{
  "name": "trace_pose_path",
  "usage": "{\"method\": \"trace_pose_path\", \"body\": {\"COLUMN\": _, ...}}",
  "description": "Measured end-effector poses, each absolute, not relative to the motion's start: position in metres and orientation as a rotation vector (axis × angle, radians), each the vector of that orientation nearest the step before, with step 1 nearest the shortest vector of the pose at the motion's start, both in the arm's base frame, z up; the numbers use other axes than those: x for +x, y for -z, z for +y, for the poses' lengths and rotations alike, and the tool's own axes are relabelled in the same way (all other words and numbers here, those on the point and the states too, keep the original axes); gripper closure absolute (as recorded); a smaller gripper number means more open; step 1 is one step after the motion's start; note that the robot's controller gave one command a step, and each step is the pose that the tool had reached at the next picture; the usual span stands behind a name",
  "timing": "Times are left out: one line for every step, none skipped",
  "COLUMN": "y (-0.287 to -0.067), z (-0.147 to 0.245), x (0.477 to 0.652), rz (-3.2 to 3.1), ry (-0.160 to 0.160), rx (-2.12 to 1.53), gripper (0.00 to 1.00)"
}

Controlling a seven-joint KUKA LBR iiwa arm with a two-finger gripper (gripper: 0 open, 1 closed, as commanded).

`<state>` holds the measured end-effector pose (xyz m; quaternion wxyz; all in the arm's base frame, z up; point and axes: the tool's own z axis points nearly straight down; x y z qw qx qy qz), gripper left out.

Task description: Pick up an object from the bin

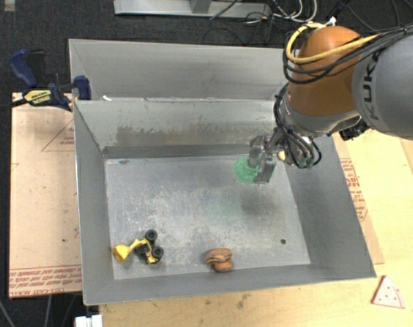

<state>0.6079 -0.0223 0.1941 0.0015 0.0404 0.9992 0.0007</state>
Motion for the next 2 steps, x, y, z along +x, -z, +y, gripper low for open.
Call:
{"method": "trace_pose_path", "body": {"y": -0.194, "z": -0.022, "x": 0.608, "rz": 3.136, "ry": -0.002, "rx": 0.127, "gripper": 1.0}}
{"method": "trace_pose_path", "body": {"y": -0.233, "z": -0.026, "x": 0.613, "rz": 3.143, "ry": -0.003, "rx": 0.145, "gripper": 1.0}}
